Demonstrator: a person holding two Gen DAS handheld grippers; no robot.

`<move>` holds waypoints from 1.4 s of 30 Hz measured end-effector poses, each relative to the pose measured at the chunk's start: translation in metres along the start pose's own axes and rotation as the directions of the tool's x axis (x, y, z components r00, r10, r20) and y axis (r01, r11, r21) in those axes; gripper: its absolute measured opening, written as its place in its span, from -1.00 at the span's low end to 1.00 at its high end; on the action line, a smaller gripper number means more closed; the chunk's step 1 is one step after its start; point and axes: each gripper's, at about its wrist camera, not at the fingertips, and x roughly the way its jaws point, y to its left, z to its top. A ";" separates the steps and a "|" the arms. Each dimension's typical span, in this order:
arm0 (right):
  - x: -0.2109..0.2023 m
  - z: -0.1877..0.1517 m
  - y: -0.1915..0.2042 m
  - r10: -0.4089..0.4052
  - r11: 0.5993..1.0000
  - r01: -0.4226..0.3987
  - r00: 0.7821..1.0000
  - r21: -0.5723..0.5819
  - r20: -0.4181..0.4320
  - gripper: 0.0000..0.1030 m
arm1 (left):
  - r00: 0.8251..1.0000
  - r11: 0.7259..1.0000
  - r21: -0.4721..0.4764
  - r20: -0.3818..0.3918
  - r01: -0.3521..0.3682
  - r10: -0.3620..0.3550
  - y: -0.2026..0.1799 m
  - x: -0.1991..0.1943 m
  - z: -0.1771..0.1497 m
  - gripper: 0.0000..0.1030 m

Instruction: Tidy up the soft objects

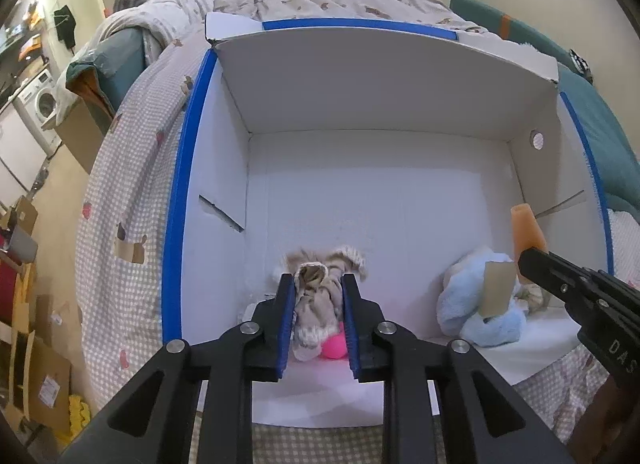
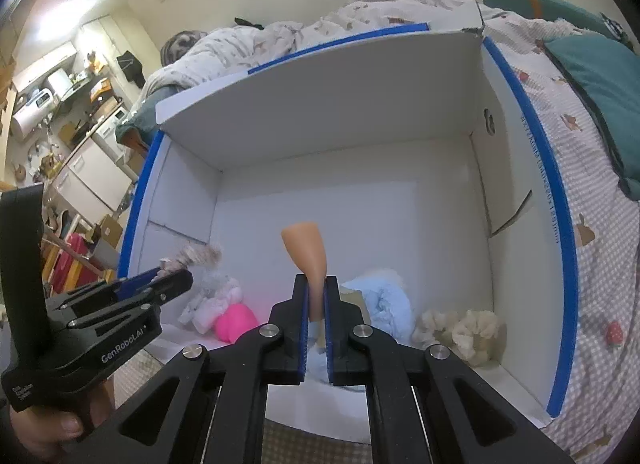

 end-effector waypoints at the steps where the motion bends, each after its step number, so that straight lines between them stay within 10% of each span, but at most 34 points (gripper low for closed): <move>1: 0.000 0.000 0.000 -0.001 1.000 0.001 1.000 -0.001 0.002 -0.86 | 1.000 1.000 0.001 0.005 0.002 -0.002 0.000 -0.002 0.000 -0.58; 6: 0.000 0.000 -0.001 -0.004 1.000 0.004 1.000 0.000 0.003 -0.79 | 0.999 1.000 0.009 0.029 -0.017 0.017 -0.001 -0.007 0.000 -0.07; 14: -0.006 -0.001 -0.006 -0.004 0.999 0.004 1.000 0.033 0.017 -0.36 | 0.999 1.000 0.020 0.054 0.007 -0.008 -0.003 -0.016 0.003 -0.02; 16: -0.010 -0.001 -0.008 0.005 0.998 -0.007 1.000 0.059 0.029 0.48 | 0.998 1.000 0.017 0.063 0.010 -0.011 -0.002 -0.019 0.005 -0.01; 24: -0.032 -0.001 0.000 -0.047 0.998 0.045 0.997 0.039 0.061 1.00 | 0.995 0.999 -0.033 0.103 -0.017 0.020 0.010 -0.036 0.009 0.10; 32: -0.057 -0.006 0.002 -0.116 0.992 0.110 0.987 0.058 0.113 1.00 | 0.969 0.999 -0.023 0.246 -0.031 0.036 0.015 -0.088 0.005 0.73; 42: -0.104 -0.015 0.008 -0.184 0.983 0.176 0.963 0.059 0.195 1.00 | 0.951 0.999 -0.037 0.310 -0.003 0.015 0.026 -0.130 -0.015 0.78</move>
